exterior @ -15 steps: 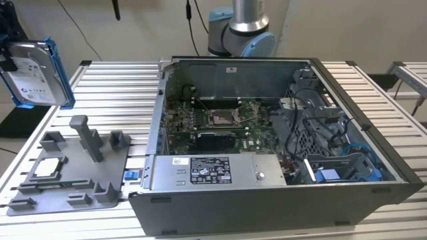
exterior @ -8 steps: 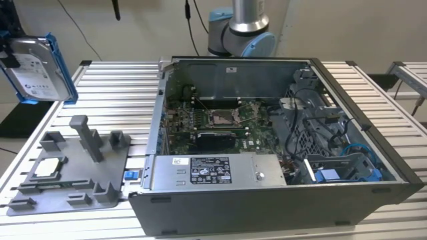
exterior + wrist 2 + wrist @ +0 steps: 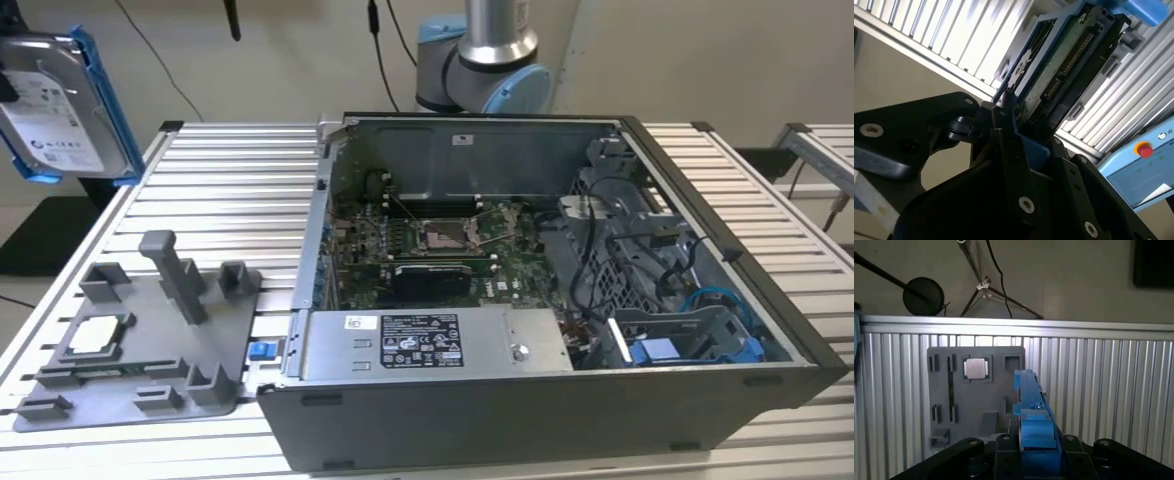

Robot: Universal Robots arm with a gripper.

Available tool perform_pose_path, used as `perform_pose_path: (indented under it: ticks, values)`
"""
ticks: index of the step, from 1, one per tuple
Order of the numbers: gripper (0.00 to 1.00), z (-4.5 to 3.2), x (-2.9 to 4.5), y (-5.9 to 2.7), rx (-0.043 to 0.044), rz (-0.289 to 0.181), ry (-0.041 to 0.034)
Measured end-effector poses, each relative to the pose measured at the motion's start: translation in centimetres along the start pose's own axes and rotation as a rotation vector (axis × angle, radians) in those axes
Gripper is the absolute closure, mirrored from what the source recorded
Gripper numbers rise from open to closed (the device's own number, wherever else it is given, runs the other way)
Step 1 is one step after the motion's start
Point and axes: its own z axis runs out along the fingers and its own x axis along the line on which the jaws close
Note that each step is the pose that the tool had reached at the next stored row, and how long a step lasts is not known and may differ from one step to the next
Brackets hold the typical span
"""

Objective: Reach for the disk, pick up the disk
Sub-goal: 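Pick up the disk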

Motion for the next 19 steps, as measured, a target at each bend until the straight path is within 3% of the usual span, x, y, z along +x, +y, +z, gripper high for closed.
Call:
perform_pose_path:
  ticks: [9,15,19]
  values:
    - [1.00,-3.99,-0.24,-0.12,0.0000,0.000,0.0000]
    - [1.00,-4.27,-0.25,-0.12,0.0000,-0.001,0.0016]
    - [1.00,-5.19,-0.31,-0.13,0.0009,-0.001,0.0015]
